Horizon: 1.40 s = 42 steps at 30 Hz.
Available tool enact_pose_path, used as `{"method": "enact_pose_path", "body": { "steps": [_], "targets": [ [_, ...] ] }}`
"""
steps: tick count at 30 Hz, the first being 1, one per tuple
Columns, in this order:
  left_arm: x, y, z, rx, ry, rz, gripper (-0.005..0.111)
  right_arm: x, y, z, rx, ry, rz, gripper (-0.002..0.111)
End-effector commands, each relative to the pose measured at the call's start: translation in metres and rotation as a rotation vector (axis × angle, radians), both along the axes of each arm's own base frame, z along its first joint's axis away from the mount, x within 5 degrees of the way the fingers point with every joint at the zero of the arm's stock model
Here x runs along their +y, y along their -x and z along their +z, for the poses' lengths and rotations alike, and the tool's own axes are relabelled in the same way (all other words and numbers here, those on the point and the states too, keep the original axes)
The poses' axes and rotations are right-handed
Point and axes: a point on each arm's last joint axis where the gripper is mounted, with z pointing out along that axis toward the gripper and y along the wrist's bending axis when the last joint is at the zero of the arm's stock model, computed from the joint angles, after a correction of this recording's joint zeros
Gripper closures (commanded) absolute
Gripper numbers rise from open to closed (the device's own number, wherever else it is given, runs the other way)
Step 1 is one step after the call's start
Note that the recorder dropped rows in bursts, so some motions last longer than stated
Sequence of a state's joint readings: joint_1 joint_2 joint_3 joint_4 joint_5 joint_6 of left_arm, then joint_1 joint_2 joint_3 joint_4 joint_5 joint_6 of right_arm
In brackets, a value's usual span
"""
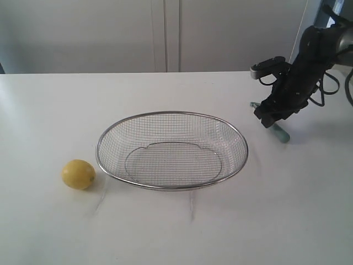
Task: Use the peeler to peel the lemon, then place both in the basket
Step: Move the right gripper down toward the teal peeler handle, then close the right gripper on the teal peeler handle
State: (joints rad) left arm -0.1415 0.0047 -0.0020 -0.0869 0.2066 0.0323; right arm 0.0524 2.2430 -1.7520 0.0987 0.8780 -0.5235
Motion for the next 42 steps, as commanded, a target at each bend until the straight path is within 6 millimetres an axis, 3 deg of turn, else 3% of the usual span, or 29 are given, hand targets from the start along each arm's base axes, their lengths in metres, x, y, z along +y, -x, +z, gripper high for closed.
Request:
{"method": "enact_pose_path", "body": {
  "steps": [1,23,26,32,38,42],
  "targets": [
    [0.0,0.0,-0.001,0.001,0.008,0.001,0.107,-0.004,-0.002,-0.007,0.004,0.002,-0.017,0.054],
    [0.0,0.0,-0.001,0.001,0.008,0.001,0.107,-0.004,-0.003,-0.023,0.033,0.006,-0.033,0.055],
    [0.0,0.0,-0.001,0.001,0.008,0.001,0.107,-0.004,-0.003,-0.024,0.038,0.005,-0.036,0.069],
    [0.0,0.0,-0.001,0.001,0.008,0.001,0.107,-0.004,-0.002,-0.024,0.044,0.005,-0.036,0.081],
    [0.0,0.0,-0.001,0.001,0.008,0.001,0.107,-0.004,-0.003,-0.023,0.04,-0.008,-0.082,0.107],
    [0.0,0.0,-0.001,0.001,0.008,0.001,0.107,-0.004,-0.002,-0.015,0.034,-0.009,-0.083,0.108]
  ]
}}
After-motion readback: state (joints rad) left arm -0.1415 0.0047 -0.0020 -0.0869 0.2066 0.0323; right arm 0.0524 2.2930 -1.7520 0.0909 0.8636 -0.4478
